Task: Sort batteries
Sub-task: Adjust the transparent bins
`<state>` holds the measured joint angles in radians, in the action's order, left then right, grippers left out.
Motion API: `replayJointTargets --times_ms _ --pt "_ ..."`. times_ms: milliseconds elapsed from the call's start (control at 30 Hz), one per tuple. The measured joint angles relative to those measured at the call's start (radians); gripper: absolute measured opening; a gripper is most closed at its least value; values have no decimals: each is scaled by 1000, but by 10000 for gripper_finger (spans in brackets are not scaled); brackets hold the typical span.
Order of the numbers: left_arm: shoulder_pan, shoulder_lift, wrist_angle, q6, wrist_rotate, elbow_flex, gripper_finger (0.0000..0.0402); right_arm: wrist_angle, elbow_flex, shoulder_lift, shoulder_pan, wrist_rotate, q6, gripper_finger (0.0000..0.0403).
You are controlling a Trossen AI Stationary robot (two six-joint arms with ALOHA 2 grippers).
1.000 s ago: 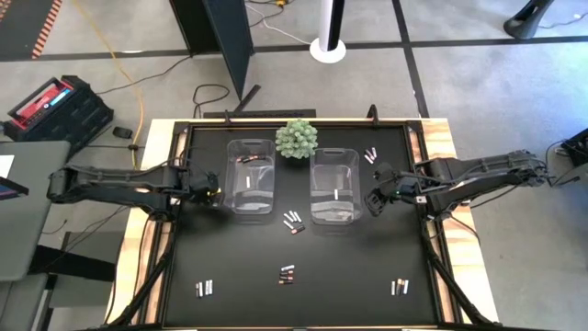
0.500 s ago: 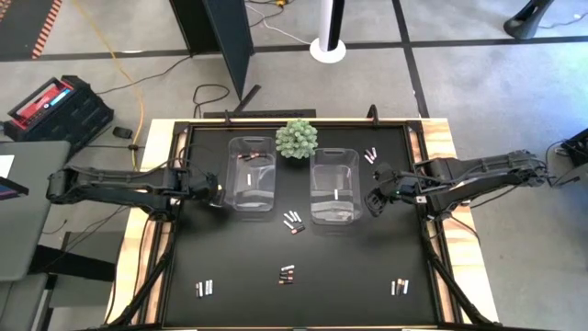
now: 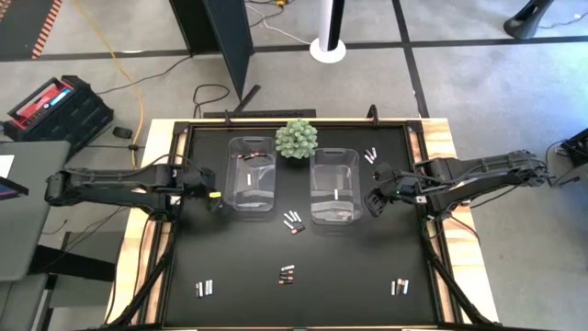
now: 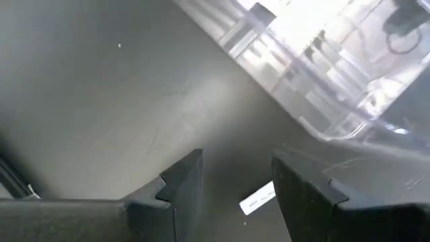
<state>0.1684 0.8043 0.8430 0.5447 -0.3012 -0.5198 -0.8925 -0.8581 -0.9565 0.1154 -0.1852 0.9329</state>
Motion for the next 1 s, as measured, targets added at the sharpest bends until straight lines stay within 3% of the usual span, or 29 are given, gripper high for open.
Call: replayJointTargets --times_ms 233,533,733,1000 --pt "-1 46 -2 14 121 2 156 11 0 0 0 0 -3 147" --pt "-1 46 1 4 163 2 9 12 0 0 0 0 -16 147" --pt "-1 46 -7 -41 190 2 1 13 0 0 0 0 -42 147" --pt "-1 47 -2 283 72 2 1 14 0 0 0 0 -70 147"
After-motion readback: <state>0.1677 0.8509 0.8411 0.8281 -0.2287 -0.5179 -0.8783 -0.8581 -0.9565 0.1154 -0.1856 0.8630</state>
